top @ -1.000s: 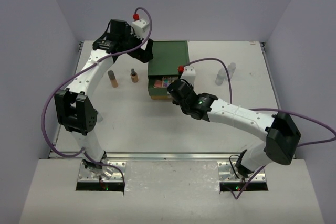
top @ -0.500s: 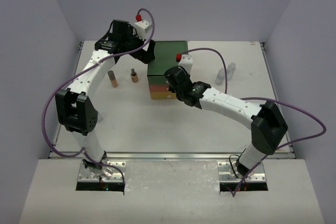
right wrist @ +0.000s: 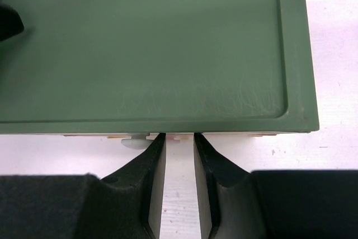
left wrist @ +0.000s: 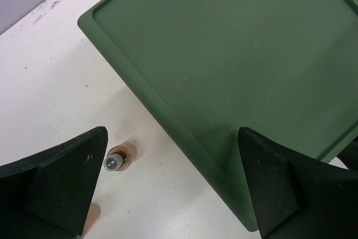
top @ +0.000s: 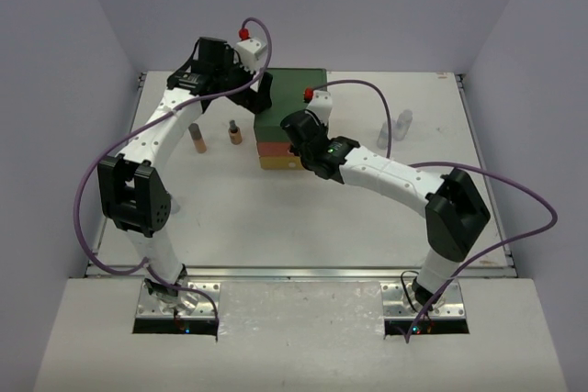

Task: Organize the makeup

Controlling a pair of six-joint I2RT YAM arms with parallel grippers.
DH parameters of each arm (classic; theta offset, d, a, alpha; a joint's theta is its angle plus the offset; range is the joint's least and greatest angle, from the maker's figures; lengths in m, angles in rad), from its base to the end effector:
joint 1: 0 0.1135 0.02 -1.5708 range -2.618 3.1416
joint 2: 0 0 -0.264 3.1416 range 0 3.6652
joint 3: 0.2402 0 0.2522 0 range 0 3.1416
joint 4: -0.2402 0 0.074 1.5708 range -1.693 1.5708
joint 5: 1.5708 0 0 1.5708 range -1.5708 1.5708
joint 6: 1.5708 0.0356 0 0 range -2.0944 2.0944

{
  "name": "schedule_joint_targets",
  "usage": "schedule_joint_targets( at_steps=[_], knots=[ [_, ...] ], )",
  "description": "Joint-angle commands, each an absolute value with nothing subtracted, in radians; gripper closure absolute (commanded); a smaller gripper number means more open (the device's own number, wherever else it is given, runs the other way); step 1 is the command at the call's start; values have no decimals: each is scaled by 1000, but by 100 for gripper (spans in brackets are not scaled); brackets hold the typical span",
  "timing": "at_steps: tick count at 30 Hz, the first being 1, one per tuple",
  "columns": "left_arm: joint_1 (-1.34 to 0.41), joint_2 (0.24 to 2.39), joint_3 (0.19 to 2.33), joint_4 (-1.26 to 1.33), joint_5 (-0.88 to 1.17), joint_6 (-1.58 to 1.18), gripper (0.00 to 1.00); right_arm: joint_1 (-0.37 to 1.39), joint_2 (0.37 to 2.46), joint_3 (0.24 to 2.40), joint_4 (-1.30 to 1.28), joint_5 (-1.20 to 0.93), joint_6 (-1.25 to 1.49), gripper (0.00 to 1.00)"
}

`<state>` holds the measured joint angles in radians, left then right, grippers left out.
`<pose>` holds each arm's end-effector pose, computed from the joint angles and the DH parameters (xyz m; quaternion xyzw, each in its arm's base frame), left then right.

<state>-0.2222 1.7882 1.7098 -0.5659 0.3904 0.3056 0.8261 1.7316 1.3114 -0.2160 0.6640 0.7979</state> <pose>0.3982 -0.1039 0.3477 0.3126 0.8246 -0.1551 0.4452 0.2821 0.2737 0.2683 0.1349 0.8460 0.1088 0.5042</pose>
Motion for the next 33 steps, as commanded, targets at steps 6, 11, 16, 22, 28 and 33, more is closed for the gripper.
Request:
schedule_joint_targets(
  at_steps=[6,11,16,22,28,33],
  knots=[
    [-232,1766,1703,-526,420,301,0,816,1684,1318,-138,762,796,73],
    [-232,1773,1716,-539,423,292,0,819,1559,1081,135,565,578,55],
    [-232,1787,1730,-566,416,290,0,848,1548,1034,124,557,567,49],
    [-232,1787,1734,-574,418,274,0,865,1578,1033,160,589,631,50],
    [-249,1750,1717,-586,408,282,0,865,1623,1041,220,558,652,53],
    [-254,1743,1697,-596,444,275,0,869,1676,1037,287,598,652,56]
  ],
)
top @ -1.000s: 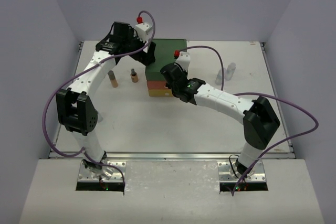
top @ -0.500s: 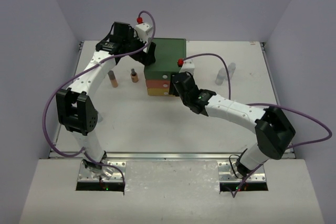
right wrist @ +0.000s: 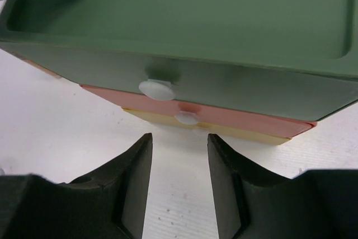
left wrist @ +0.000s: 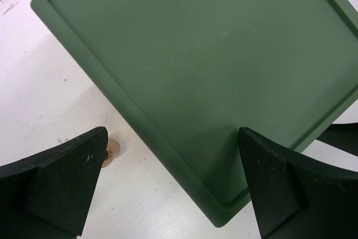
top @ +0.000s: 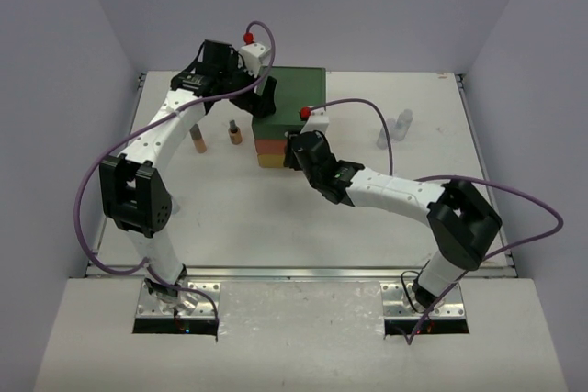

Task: Organize the makeup

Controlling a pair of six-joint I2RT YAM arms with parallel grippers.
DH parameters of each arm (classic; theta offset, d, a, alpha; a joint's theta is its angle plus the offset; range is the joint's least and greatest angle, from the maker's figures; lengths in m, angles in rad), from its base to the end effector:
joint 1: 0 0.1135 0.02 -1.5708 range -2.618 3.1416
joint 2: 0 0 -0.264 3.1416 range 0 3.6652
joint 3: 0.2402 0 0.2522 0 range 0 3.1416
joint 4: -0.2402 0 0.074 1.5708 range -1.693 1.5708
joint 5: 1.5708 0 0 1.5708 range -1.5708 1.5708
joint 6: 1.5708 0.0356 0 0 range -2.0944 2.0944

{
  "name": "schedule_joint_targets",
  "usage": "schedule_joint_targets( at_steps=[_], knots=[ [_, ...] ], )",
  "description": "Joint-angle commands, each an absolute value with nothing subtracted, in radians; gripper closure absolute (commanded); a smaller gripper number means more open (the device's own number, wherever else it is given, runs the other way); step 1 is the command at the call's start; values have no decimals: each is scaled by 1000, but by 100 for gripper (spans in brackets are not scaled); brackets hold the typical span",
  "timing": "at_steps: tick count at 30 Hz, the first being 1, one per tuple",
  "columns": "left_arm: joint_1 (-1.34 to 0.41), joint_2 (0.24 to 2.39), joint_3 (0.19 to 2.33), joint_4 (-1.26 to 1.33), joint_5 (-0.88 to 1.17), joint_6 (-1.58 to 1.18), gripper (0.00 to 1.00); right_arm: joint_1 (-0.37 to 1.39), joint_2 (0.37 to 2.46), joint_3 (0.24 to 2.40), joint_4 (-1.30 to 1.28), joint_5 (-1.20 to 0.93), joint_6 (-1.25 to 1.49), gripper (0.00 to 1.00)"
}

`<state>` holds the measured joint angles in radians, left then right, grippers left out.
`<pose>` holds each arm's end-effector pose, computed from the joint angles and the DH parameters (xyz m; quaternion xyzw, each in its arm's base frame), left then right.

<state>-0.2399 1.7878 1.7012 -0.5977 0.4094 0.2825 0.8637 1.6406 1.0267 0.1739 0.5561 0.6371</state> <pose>0.3936 -0.1109 0.3425 0.3126 0.8320 -0.1746 0.4237 0.2530 0.2672 0.2404 0.0543 0.8234 0.1818 0.5349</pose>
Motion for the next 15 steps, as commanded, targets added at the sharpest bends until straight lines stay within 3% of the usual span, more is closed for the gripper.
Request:
schedule_joint_targets(
  at_steps=[1,15],
  knots=[
    [-254,1744,1697,-597,450,269,1,869,1687,1034,301,617,651,56],
    [-255,1744,1693,-594,458,244,1,871,1813,1129,183,757,721,54]
  ],
)
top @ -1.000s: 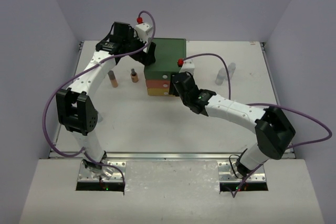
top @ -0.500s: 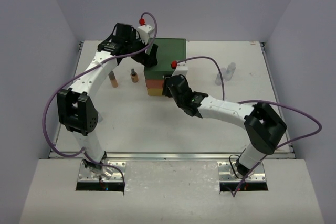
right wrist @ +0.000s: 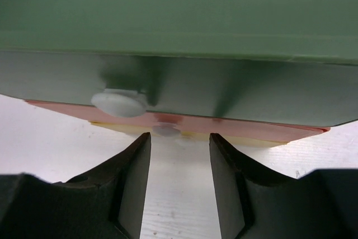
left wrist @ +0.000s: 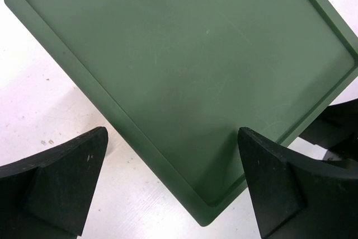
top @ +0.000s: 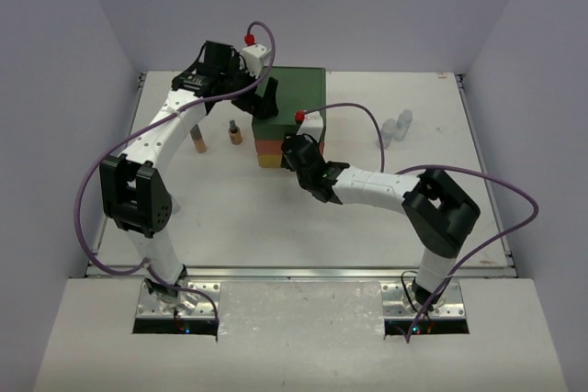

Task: Organize the makeup

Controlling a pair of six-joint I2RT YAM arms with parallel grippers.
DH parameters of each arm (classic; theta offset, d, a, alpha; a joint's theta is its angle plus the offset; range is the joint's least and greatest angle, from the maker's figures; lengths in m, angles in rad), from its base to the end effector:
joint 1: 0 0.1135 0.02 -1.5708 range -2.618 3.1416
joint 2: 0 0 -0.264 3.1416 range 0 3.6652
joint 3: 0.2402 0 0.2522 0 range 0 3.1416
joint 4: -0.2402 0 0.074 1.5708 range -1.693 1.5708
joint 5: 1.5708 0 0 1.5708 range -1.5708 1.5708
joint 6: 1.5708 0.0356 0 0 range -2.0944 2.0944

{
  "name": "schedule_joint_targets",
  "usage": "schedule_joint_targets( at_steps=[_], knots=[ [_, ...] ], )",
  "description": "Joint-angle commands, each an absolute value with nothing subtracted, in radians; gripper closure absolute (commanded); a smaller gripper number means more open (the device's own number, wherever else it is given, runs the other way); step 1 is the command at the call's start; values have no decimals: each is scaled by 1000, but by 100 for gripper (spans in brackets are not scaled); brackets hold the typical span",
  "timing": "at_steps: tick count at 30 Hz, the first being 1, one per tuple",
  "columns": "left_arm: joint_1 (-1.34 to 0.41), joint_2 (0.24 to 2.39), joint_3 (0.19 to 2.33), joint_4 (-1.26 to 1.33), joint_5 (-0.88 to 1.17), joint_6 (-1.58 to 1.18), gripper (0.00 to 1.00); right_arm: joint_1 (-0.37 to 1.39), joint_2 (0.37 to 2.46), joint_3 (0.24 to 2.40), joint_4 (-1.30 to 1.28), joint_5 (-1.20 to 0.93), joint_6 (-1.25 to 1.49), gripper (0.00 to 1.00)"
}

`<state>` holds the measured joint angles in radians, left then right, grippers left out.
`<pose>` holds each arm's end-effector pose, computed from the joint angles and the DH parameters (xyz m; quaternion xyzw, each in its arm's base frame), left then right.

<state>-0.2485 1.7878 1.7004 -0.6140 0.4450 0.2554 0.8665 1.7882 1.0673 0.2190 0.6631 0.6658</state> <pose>0.3909 -0.1150 0.3412 0.3105 0.8335 -0.1987 0.4114 0.2692 0.2830 0.2056 0.0835 0.8262 0.1321 0.5413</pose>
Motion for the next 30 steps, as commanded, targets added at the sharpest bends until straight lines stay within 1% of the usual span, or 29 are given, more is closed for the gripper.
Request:
schedule_joint_targets(
  at_steps=[1,12,22,30],
  knots=[
    [-256,1743,1690,-594,459,245,1,871,1822,1135,169,765,730,54],
    [-256,1736,1675,-591,449,256,1,871,1853,1173,193,738,706,54],
    [-256,1735,1672,-589,446,261,1,871,1865,1199,217,753,669,51],
    [-256,1734,1666,-588,446,261,1,871,1877,1211,208,772,672,59]
  ],
)
